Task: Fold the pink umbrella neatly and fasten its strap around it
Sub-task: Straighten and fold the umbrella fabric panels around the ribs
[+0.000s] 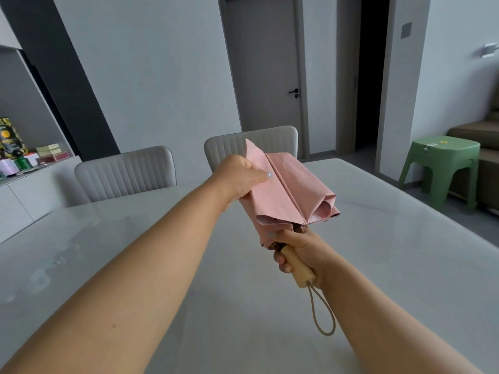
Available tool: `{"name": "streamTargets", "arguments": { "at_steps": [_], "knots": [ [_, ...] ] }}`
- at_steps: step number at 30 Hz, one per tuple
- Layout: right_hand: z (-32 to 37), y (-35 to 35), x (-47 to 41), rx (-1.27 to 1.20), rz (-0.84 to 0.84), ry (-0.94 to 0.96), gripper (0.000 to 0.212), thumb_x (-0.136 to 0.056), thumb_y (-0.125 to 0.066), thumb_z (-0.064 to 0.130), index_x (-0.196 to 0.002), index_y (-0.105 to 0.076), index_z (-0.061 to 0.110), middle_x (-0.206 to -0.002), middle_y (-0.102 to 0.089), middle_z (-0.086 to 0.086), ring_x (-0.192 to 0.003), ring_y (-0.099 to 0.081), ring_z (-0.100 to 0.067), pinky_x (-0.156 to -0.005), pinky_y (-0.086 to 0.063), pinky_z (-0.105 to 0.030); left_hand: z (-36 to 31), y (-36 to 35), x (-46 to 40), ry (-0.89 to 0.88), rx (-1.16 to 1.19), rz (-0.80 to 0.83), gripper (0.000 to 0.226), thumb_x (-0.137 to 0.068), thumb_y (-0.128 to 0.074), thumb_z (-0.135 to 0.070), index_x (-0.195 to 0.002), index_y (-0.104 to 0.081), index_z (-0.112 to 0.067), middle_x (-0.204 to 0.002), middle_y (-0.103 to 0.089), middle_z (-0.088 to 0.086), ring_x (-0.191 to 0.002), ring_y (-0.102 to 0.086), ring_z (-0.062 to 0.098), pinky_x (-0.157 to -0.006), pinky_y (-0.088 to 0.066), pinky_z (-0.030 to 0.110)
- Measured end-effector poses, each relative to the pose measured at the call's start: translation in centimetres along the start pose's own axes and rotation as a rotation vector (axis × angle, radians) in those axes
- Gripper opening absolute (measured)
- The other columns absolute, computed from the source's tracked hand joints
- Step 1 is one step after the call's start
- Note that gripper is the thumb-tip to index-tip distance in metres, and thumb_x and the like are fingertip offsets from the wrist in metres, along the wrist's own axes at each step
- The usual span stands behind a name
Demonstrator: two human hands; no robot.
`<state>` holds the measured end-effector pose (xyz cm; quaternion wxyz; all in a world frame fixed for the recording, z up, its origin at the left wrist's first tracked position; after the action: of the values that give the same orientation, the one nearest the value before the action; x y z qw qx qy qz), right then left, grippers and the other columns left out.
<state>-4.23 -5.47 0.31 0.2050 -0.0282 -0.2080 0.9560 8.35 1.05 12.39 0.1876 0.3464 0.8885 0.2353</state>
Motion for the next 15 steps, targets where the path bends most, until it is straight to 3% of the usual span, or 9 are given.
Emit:
{"name": "streamTargets", "arguments": {
  "at_steps": [4,7,8,11,15],
  "knots": [
    [0.1,0.0,0.0,-0.021,0.041,0.016,0.044,-0.071,-0.08,0.022,-0.103,-0.055,0.008,-0.078,-0.055,-0.009,-0.046,-0.047,-0.014,-0.036,-0.038,-0.02,1.1,-0.1,0.7,0.01,0.112,-0.015,0.025,-0.084,-0.075,-0.009,-0.107,-0.066,-0.007,-0.099,-0.068,0.007,-0.086,-0.067,0.021,-0.068,-0.056,0.029],
    [0.1,0.1,-0.1,-0.067,0.057,0.038,0.083,-0.04,-0.094,0.046,-0.104,-0.056,0.008,-0.078,-0.057,-0.009,-0.046,-0.048,-0.013,-0.035,-0.038,-0.02,2.2,-0.5,1.3,0.01,0.175,0.035,0.05,-0.081,-0.077,-0.007,-0.127,-0.056,-0.011,-0.113,-0.064,0.009,-0.097,-0.068,0.022,-0.073,-0.059,0.031],
    [0.1,0.1,-0.1,-0.098,0.056,0.035,0.088,-0.039,-0.092,0.055,-0.104,-0.057,0.007,-0.078,-0.057,-0.009,-0.045,-0.049,-0.013,-0.034,-0.038,-0.02,2.6,-0.6,1.5,0.003,0.184,0.035,0.054,-0.081,-0.077,-0.006,-0.129,-0.054,-0.012,-0.115,-0.062,0.008,-0.099,-0.068,0.023,-0.075,-0.06,0.034],
    [0.3,0.4,-0.1,-0.182,0.036,0.008,0.077,-0.055,-0.07,0.066,-0.101,-0.057,0.006,-0.077,-0.056,-0.01,-0.044,-0.048,-0.013,-0.033,-0.039,-0.02,3.9,-1.2,2.2,-0.033,0.246,0.019,0.056,-0.083,-0.075,-0.005,-0.133,-0.051,-0.014,-0.121,-0.058,0.009,-0.104,-0.065,0.027,-0.073,-0.062,0.041],
    [0.5,0.5,0.0,-0.16,-0.015,0.026,0.063,-0.07,-0.066,0.057,-0.103,-0.059,0.005,-0.075,-0.058,-0.01,-0.045,-0.048,-0.014,-0.033,-0.039,-0.021,5.3,-2.1,3.3,-0.075,0.313,0.007,0.054,-0.089,-0.069,-0.003,-0.135,-0.048,-0.021,-0.12,-0.058,0.013,-0.092,-0.068,0.026,-0.059,-0.056,0.029]
  ]
}}
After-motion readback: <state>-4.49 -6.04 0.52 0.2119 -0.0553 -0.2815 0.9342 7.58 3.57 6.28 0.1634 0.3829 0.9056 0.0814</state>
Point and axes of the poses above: each hand's wrist, its own x-axis away from the middle knuckle, its own y-axis out of the back of the hand, z = x × y, the point moved 1 cm from there along -x, towards the middle knuckle
